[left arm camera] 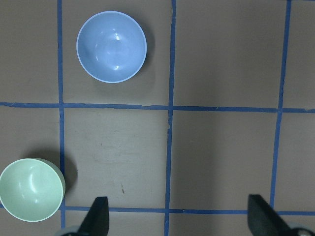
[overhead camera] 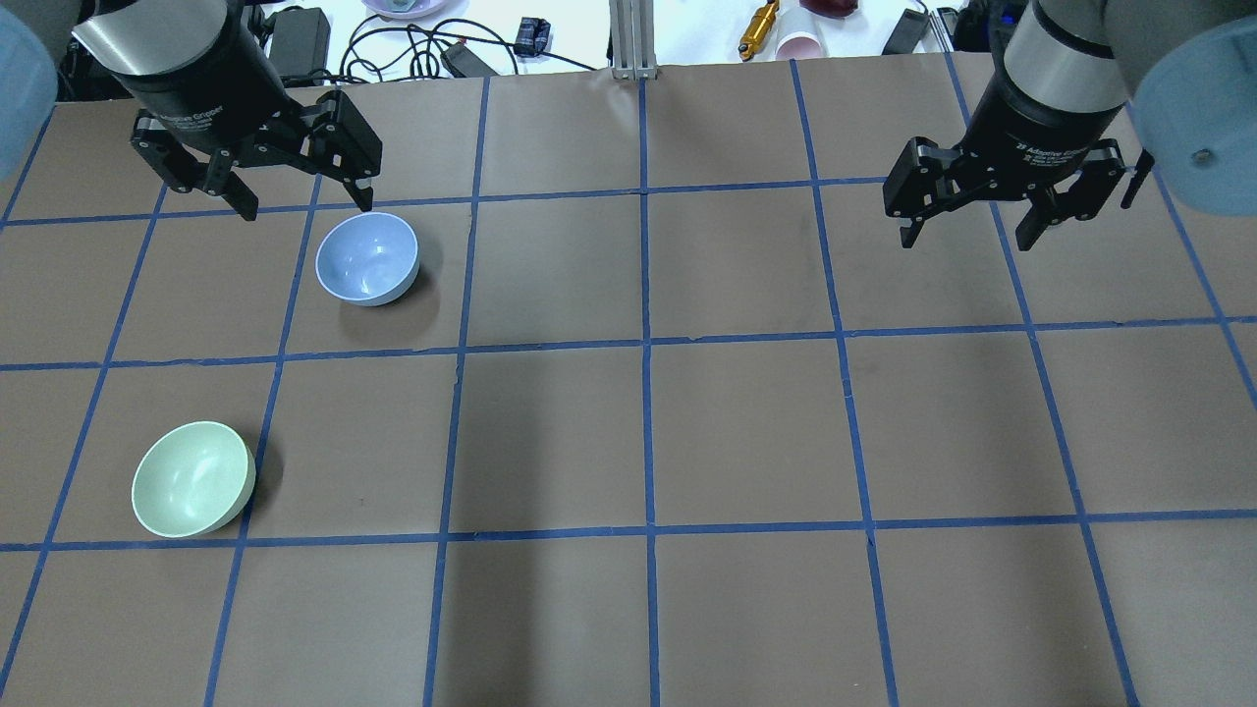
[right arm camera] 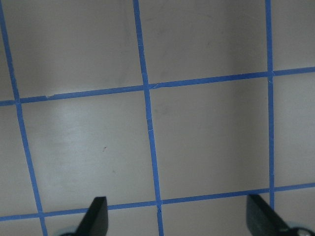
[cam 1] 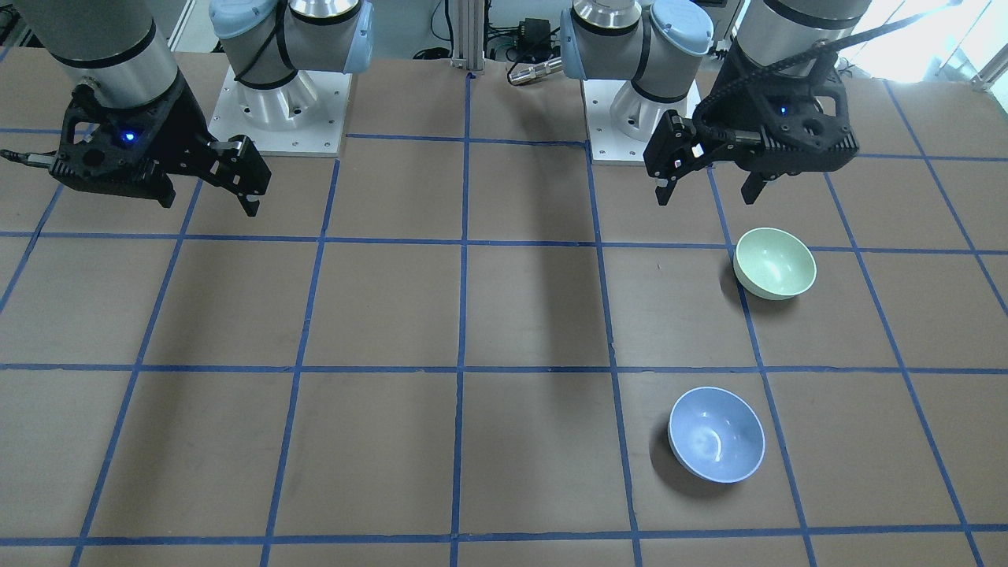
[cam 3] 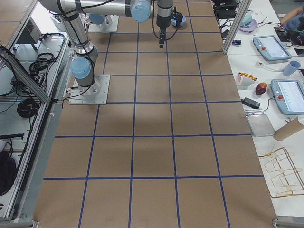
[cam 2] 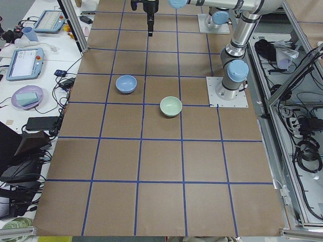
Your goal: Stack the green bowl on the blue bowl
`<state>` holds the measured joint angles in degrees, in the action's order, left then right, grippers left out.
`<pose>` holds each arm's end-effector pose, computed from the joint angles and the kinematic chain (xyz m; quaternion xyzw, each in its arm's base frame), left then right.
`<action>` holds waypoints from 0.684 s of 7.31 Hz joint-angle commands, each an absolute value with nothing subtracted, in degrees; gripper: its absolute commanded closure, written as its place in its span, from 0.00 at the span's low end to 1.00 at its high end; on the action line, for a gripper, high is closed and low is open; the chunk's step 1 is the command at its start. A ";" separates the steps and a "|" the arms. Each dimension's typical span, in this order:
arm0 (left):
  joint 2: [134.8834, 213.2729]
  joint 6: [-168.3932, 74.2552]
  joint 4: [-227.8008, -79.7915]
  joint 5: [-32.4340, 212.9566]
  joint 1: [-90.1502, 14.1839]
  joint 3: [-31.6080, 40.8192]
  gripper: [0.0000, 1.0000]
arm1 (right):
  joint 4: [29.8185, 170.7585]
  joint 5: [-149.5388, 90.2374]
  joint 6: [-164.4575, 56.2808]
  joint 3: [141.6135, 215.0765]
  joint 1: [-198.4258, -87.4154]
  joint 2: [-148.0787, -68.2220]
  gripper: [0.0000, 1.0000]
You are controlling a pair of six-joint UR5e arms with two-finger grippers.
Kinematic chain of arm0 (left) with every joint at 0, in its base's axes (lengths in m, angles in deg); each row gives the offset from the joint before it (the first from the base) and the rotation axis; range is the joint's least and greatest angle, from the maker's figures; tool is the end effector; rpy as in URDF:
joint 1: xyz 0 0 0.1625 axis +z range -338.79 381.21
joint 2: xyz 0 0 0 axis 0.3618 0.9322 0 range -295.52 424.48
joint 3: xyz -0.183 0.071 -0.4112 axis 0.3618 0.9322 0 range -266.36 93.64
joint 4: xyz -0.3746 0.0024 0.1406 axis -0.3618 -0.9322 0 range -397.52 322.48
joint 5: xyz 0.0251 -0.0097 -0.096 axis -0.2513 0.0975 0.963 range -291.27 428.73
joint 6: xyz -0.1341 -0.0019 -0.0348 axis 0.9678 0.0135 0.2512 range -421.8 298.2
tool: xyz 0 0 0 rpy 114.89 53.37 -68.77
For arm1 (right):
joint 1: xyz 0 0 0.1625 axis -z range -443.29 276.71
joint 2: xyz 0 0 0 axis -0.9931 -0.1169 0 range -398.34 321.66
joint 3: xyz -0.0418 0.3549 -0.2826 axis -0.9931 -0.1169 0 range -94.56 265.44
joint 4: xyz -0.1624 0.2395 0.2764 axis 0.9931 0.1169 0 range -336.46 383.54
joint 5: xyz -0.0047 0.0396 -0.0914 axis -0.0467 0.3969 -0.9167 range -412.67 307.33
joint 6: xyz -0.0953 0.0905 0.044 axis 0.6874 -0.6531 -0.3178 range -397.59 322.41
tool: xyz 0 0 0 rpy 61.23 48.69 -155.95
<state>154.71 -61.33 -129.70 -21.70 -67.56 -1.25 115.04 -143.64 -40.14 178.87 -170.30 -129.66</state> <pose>-0.1219 -0.4861 0.5147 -0.0149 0.9996 -0.0215 0.0039 0.1066 -0.4710 0.4645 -0.0483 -0.9988 -0.0054 0.0084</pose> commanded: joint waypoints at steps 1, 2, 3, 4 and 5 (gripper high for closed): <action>154.75 -68.96 -130.41 -21.37 -61.89 -0.85 0.00 | 115.04 -143.64 -40.14 178.87 -170.30 -129.66 0.00; 154.66 -73.70 -130.68 -21.01 -57.15 0.46 0.00 | 115.04 -143.64 -40.14 178.87 -170.30 -129.66 0.00; 154.66 -78.97 -130.51 -20.83 -53.44 2.47 0.00 | 115.04 -143.64 -40.14 178.87 -170.30 -129.66 0.00; 154.66 -81.98 -130.07 -20.83 -48.88 4.76 0.00 | 115.04 -143.64 -40.14 178.87 -170.30 -129.66 0.00; 154.75 -87.15 -129.89 -20.75 -43.88 7.13 0.00 | 115.04 -143.55 -40.14 178.87 -170.30 -129.66 0.00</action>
<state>154.68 -81.16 -130.18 -20.86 -50.05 4.20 115.04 -143.62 -40.14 178.87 -170.30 -129.66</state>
